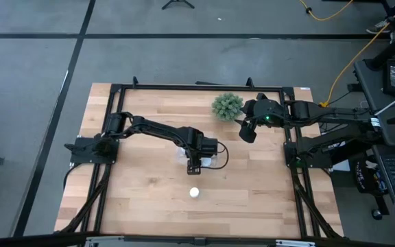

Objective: Pick and place pill bottles into a basket
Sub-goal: Put the left white pill bottle into the transparent bin, then put the white pill bottle into the transparent bin

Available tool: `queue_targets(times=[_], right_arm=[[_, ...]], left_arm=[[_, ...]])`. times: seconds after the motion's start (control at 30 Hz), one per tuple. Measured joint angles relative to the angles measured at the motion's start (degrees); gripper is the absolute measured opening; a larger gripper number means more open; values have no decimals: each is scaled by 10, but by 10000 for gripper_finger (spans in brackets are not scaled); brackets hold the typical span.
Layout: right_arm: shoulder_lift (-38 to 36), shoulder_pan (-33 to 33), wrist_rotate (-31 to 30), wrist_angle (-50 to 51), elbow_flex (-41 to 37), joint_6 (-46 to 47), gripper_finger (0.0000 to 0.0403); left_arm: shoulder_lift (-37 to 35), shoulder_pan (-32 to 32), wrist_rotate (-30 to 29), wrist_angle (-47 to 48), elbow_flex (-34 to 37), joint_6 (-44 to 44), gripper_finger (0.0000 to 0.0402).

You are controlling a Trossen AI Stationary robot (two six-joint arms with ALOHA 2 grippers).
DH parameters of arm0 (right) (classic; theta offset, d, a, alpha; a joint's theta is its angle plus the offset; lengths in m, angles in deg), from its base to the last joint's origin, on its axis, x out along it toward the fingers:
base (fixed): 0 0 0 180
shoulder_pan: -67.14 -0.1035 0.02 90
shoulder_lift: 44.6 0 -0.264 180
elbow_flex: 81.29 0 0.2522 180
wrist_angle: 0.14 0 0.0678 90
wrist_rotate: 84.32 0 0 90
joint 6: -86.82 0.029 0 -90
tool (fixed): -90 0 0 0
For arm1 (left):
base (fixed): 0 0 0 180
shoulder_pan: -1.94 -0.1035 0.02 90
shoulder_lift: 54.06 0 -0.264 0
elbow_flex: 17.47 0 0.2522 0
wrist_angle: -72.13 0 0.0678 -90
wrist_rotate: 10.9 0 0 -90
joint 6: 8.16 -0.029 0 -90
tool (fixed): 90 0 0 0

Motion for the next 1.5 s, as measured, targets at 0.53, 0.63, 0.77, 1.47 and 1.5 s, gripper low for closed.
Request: queue_targets(times=[0.53, 0.63, 0.77, 1.47, 1.5], right_arm=[[0, 0, 0, 0, 0, -1, 246], [0, 0, 0, 0, 0, -1, 246], [0, 0, 0, 0, 0, -2, 246], [0, 0, 24, 1, 0, -2, 246], [0, 0, 28, 2, 0, -2, 246]], left_arm=[[0, -2, -15, 1, 0, 4, 176], [0, -2, -15, 2, 0, 8, 197], [0, -2, -14, 2, 0, 10, 209], [-2, 0, -5, 89, -79, 38, 298], [-1, 0, -4, 101, -86, 38, 305]])
